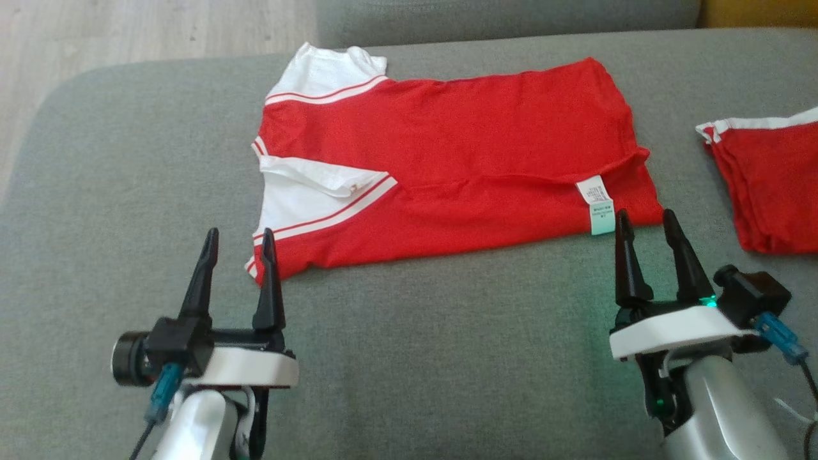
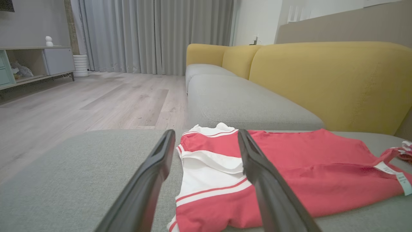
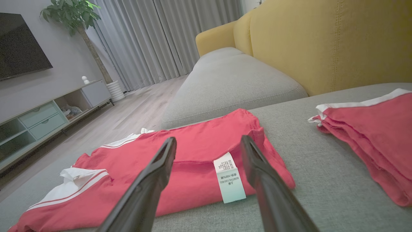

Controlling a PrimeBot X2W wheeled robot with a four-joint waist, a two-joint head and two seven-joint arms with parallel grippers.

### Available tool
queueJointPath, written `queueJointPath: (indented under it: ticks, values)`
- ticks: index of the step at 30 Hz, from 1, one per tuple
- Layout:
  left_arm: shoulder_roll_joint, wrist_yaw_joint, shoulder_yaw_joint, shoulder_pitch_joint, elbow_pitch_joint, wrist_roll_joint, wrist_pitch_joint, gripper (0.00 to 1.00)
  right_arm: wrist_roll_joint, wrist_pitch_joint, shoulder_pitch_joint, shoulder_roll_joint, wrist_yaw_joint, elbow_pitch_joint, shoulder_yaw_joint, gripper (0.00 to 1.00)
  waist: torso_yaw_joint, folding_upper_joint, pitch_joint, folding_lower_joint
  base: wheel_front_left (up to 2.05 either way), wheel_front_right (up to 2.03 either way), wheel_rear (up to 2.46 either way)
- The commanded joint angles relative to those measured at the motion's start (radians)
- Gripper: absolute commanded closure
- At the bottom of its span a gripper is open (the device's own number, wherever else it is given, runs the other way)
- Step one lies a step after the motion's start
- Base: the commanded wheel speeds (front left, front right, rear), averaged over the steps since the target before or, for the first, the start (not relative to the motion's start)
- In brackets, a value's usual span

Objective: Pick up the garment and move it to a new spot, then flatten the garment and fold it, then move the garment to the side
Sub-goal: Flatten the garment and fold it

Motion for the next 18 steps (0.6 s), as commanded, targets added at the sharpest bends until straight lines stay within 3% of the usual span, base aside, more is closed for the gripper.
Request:
queueJointPath:
  ticks: [1,4,9,18]
  values:
    - [0.002,-0.002,0.044,-0.054,-0.019,0.008,-0.005,0.00,-0.003,-0.011,-0.041,0.006,0.003,-0.038,0.027,0.00,-0.008,0.0000,0.011,0.0000,0.00,0.00,0.00]
    - [0.004,-0.015,0.043,-0.089,0.088,0.021,-0.003,0.00,0.003,-0.011,-0.051,0.006,0.003,-0.049,0.033,0.00,-0.017,0.0000,0.035,0.0000,0.00,0.00,0.00]
    - [0.012,0.001,0.045,-0.171,0.275,0.030,0.036,0.00,0.014,-0.011,-0.054,0.007,0.003,-0.056,0.045,0.00,-0.032,0.0000,0.072,0.0000,0.00,0.00,0.00]
    - [0.025,0.002,0.049,-0.264,0.473,0.017,0.092,0.00,0.033,-0.011,-0.067,0.007,0.003,-0.062,0.062,0.00,-0.058,0.0000,0.115,0.0000,0.00,0.00,0.00]
